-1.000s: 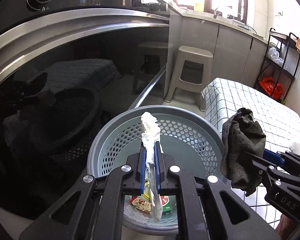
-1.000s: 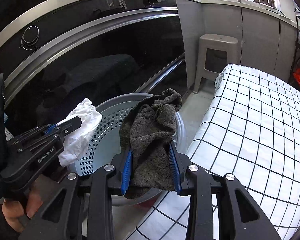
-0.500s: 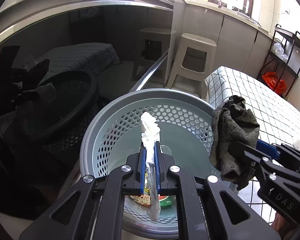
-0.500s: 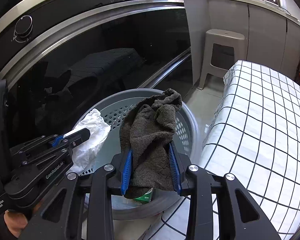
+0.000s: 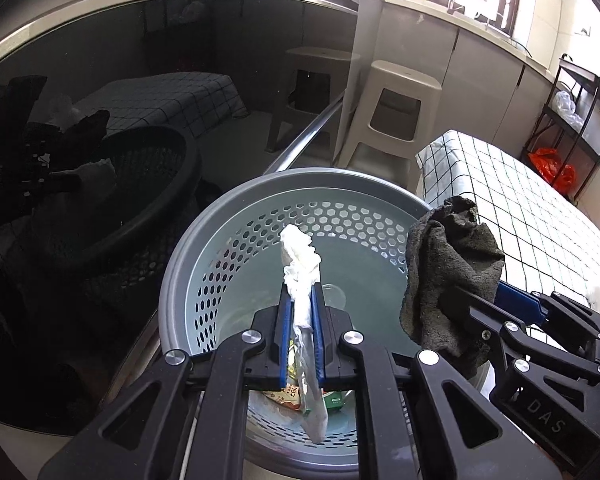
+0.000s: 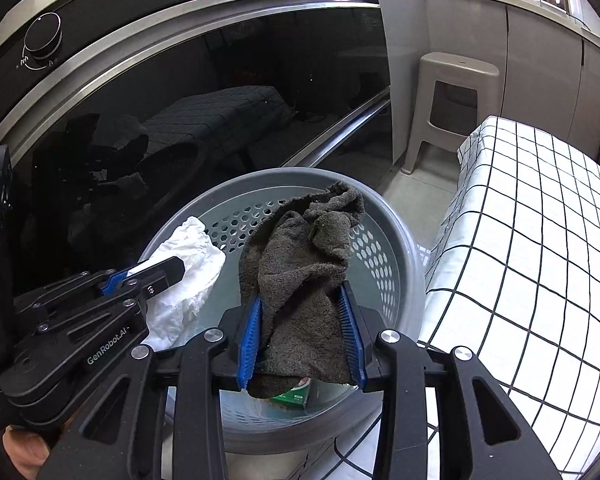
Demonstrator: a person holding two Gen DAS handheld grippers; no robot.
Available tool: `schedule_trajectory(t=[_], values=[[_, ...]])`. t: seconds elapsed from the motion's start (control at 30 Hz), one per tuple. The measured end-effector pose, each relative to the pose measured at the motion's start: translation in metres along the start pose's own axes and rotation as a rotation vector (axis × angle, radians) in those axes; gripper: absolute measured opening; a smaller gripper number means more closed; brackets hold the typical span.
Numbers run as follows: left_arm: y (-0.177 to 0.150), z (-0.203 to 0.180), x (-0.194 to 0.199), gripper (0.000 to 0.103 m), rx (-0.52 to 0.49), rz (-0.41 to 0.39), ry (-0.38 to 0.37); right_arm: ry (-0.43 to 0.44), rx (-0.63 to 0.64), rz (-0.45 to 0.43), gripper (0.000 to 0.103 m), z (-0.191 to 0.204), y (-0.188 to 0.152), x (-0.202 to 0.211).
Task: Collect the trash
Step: 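Open both grippers to drop the tissue and cloth into the wastebasket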
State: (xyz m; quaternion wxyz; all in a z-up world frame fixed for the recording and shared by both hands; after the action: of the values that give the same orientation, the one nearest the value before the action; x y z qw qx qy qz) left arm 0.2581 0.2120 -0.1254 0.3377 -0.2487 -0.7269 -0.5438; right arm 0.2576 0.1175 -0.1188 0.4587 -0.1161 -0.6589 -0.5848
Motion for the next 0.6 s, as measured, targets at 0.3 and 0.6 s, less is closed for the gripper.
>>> schedule_trajectory(t=[0.3, 0.6], values=[[0.003, 0.007, 0.006, 0.054, 0.018, -0.027, 0.011, -0.009, -0.010, -0.046, 0.068, -0.003, 0.006, 0.012], [0.003, 0.004, 0.014, 0.059, 0.004, -0.049, 0.028, -0.018, -0.020, -0.050, 0.068, -0.010, 0.000, 0.022]])
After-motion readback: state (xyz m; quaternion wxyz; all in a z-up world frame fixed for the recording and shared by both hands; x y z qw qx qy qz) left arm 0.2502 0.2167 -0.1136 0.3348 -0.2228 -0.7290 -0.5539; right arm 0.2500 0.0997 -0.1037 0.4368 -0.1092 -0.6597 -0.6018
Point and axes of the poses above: each gripper's, at about its wrist camera, not at the fingertips, and x roughly against the way its jaws point, z to its left, y to its top, the point moved 9 cm from there along -x, roughly the way its jaws point, and after that the axes turned 9 degrees about x, right-handed, at the moved point
